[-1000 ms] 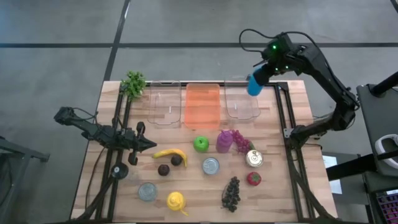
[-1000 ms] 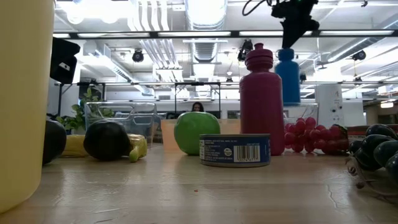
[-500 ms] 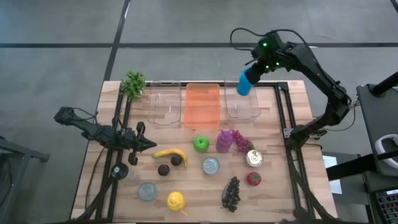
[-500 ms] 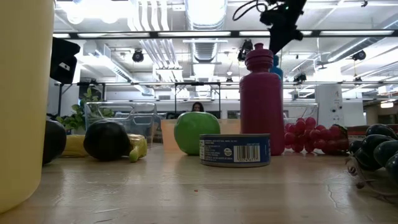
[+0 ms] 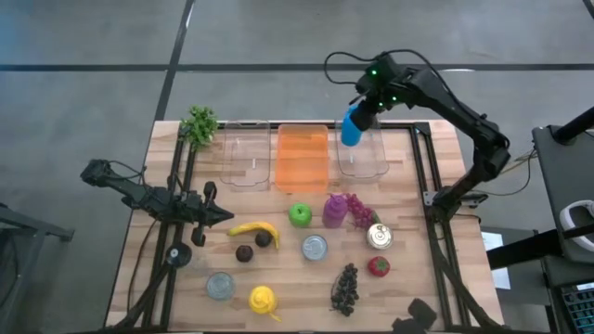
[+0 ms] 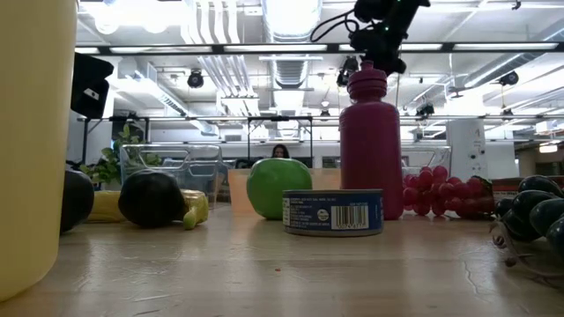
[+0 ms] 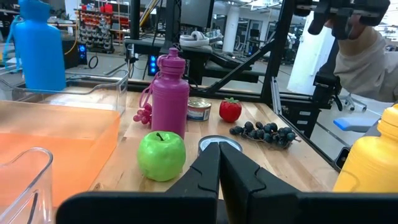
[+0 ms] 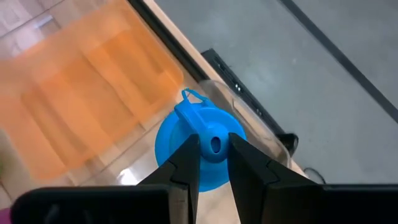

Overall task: Pick & Place Food Item
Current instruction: Put the blue water bottle into the right transparent bin

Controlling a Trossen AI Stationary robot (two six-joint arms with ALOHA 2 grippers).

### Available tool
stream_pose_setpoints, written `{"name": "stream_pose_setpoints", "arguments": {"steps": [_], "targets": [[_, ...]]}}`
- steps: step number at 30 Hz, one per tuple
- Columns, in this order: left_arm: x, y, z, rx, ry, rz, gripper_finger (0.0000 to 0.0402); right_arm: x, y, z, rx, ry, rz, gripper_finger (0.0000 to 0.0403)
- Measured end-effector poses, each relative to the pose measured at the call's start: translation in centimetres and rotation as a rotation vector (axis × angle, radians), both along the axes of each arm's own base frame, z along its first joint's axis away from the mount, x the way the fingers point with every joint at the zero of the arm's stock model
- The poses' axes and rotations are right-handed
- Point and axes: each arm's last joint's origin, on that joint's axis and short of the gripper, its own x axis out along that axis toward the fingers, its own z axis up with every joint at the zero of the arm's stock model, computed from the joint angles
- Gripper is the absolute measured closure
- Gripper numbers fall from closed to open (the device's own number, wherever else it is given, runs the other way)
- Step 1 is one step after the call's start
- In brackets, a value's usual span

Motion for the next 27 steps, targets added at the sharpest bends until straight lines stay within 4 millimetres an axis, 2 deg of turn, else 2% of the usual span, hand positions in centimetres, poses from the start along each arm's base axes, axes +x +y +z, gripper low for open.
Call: {"name": "stream_pose_setpoints", "arguments": {"steps": [5,15,27], "targets": [[0.0,0.0,0.0,0.0,0.0,0.0,0.0391,0.6,-0.6,-0.7,-0.005,0.01,0.012,0.0342],[0.0,0.0,0.0,0.0,0.0,0.001,0.0391,2.3,-1.5,-3.7,-0.004,0.043,0.056,0.0342],[0.0,0.0,0.0,0.0,0.0,0.0,0.0391,2.5,-1.7,-4.5,0.0,0.053,0.061,0.0342]]}}
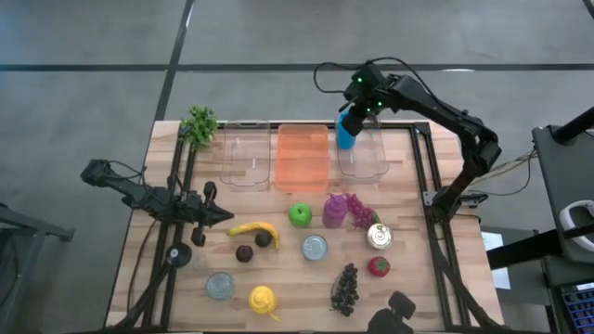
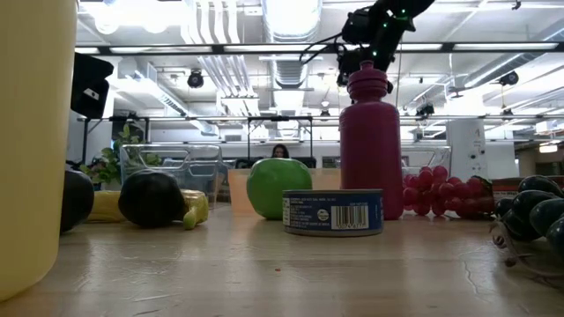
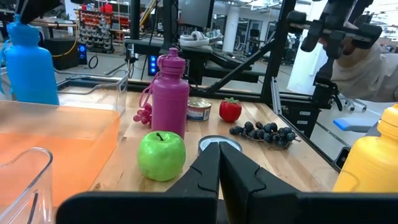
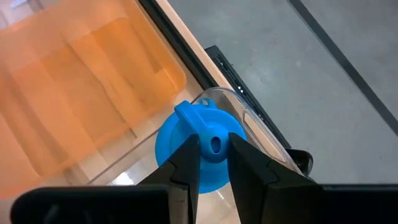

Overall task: Pick & Place Food Item
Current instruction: Put the blue water bottle into the right transparent bin, then put the yellow banana into the left transparent bin

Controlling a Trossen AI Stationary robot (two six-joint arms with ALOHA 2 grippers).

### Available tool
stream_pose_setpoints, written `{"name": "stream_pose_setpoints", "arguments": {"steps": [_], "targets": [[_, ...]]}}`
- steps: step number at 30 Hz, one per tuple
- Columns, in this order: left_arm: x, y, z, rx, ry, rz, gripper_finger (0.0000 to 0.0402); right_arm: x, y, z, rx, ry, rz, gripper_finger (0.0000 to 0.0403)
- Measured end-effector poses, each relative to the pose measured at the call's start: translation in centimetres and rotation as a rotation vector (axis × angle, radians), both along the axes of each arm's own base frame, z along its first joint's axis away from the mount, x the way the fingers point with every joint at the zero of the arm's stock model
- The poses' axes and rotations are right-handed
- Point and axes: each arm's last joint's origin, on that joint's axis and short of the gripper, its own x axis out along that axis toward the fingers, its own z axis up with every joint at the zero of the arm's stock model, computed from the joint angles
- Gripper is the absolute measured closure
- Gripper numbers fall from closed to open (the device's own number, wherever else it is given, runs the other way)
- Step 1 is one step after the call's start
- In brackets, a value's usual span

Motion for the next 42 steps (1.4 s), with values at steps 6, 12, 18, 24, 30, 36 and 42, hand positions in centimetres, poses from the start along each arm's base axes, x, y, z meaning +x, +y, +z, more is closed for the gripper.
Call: {"name": "stream_pose_setpoints", "arguments": {"steps": [6,12,18,24,30,36,42], "targets": [[0.0,0.0,0.0,0.0,0.0,0.0,0.0391,0.1,-0.1,-0.9,0.003,-0.001,-0.003,0.0342],[0.0,0.0,0.0,0.0,0.0,0.0,0.0391,0.1,-0.1,-0.9,0.004,-0.002,-0.005,0.0332],[0.0,0.0,0.0,0.0,0.0,0.0,0.0391,0.1,-0.1,-1.0,0.008,0.0,-0.008,0.0302],[0.0,0.0,0.0,0.0,0.0,0.0,0.0391,0.1,-0.1,-1.0,0.011,-0.001,-0.012,0.027],[0.0,0.0,0.0,0.0,0.0,0.0,0.0391,-0.1,0.0,-0.8,0.015,-0.009,-0.029,0.0242],[0.0,0.0,0.0,0.0,0.0,-0.001,0.0391,-1.5,1.3,2.2,-0.029,-0.059,-0.026,0.0228],[0.0,0.0,0.0,0.0,0.0,0.0,0.0391,-4.0,4.9,6.6,-0.122,-0.181,0.003,0.0232]]}}
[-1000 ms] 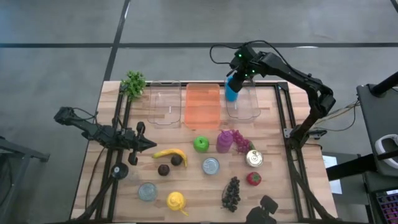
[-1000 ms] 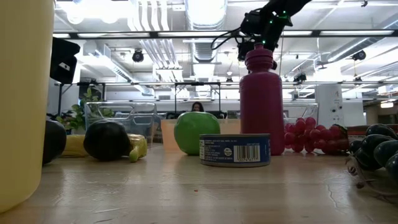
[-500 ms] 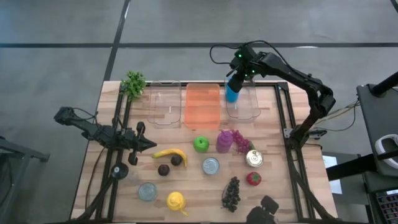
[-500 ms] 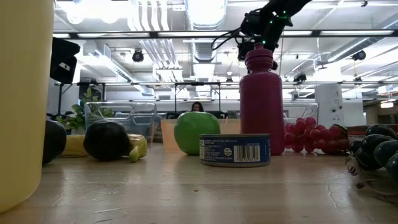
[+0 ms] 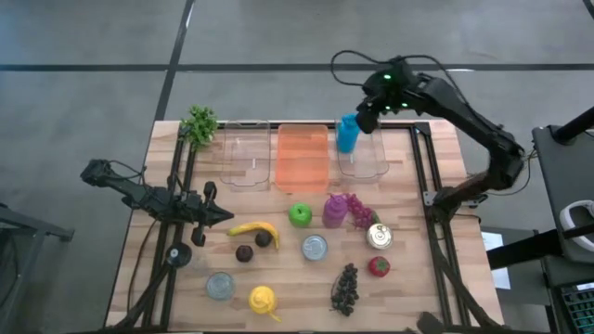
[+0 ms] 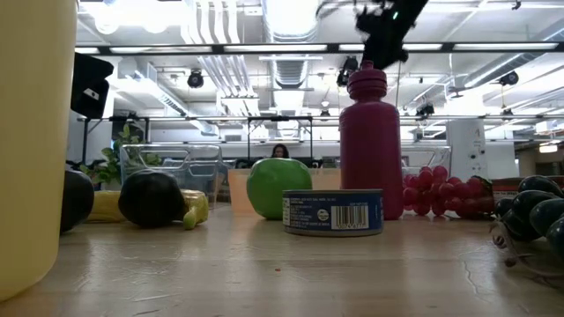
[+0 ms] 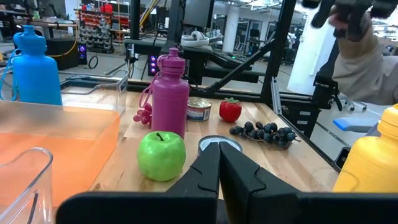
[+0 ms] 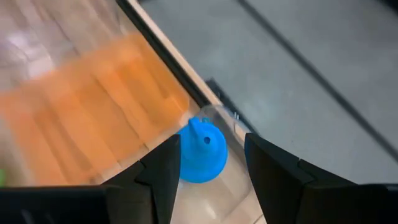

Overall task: Pick & Place Food Item
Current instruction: Put the yellow banana into the left transparent bin

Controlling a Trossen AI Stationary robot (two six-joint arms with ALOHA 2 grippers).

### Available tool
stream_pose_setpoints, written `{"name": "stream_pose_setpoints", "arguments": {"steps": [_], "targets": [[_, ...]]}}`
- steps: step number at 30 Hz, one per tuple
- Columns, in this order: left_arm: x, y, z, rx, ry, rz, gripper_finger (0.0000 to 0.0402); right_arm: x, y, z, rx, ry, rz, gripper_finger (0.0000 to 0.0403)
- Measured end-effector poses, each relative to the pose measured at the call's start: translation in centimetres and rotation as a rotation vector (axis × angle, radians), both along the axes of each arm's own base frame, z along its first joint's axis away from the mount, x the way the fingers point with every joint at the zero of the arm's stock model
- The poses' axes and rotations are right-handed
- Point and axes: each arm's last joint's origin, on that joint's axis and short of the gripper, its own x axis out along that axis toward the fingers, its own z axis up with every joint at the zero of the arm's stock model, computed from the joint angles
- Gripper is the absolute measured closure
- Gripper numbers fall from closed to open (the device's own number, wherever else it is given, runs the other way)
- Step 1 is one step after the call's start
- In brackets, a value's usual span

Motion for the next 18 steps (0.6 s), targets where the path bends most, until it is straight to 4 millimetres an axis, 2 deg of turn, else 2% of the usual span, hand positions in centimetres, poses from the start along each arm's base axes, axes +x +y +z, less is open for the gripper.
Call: {"name": "stream_pose_setpoints", "arguments": {"steps": [4,9,13,18], "targets": [[0.0,0.0,0.0,0.0,0.0,0.0,0.0391,-1.6,3.2,2.2,-0.056,-0.074,0.056,0.0247],[0.0,0.0,0.0,0.0,0.0,0.0,0.0391,-3.5,7.3,3.6,-0.091,-0.153,0.152,0.0279],[0.0,0.0,0.0,0.0,0.0,0.0,0.0391,-4.8,10.0,3.7,-0.094,-0.205,0.224,0.0308],[0.0,0.0,0.0,0.0,0.0,0.0,0.0391,-6.2,12.6,3.0,-0.072,-0.251,0.309,0.0344]]}}
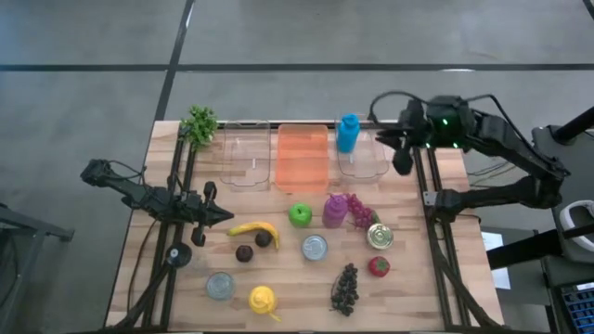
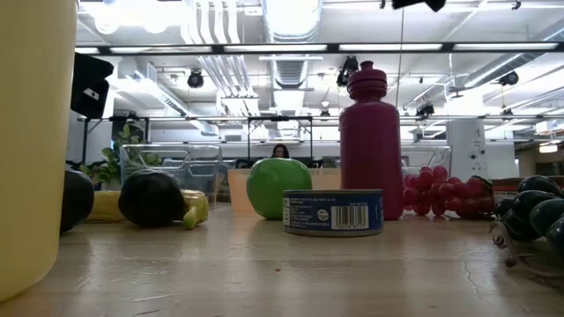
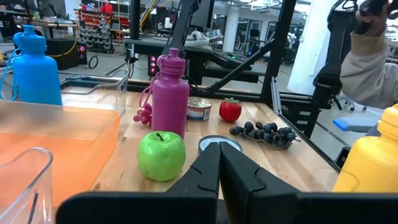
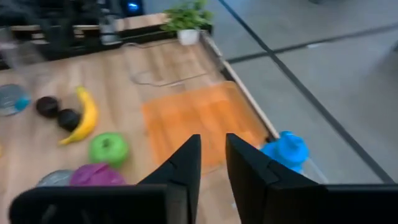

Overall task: Pick & Place Food Item
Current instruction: Put the yellow banana into the left transparent bin

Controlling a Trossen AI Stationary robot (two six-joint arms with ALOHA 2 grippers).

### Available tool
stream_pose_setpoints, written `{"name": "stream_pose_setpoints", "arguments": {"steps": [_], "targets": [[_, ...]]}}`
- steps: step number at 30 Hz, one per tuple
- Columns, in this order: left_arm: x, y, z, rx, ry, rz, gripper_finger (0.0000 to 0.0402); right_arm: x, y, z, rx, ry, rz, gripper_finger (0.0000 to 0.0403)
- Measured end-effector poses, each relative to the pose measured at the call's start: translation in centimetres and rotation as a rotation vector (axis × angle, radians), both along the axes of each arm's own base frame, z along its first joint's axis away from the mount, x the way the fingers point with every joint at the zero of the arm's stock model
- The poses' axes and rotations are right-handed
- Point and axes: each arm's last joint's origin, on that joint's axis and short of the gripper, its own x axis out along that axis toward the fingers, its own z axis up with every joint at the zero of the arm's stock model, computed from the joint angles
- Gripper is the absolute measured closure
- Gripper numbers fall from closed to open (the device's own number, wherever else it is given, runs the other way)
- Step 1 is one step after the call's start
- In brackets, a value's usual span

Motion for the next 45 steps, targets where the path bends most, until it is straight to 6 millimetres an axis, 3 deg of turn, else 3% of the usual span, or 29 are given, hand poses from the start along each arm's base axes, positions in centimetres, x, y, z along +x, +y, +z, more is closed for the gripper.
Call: {"name": "stream_pose_setpoints", "arguments": {"steps": [8,15,30,45], "targets": [[0.0,0.0,0.0,0.0,0.0,0.0,0.0391,-0.4,2.7,-2.3,0.029,-0.057,0.136,0.039],[0.0,0.0,0.0,0.0,0.0,0.0,0.0391,0.4,4.1,-4.0,0.038,-0.032,0.232,0.0394],[0.0,0.0,0.1,0.003,-0.01,0.001,0.0391,1.1,5.1,-4.2,-0.002,-0.09,0.311,0.0394],[-0.6,0.3,5.5,0.095,-0.214,0.01,0.0391,1.7,5.1,-6.4,-0.03,-0.037,0.332,0.0394]]}}
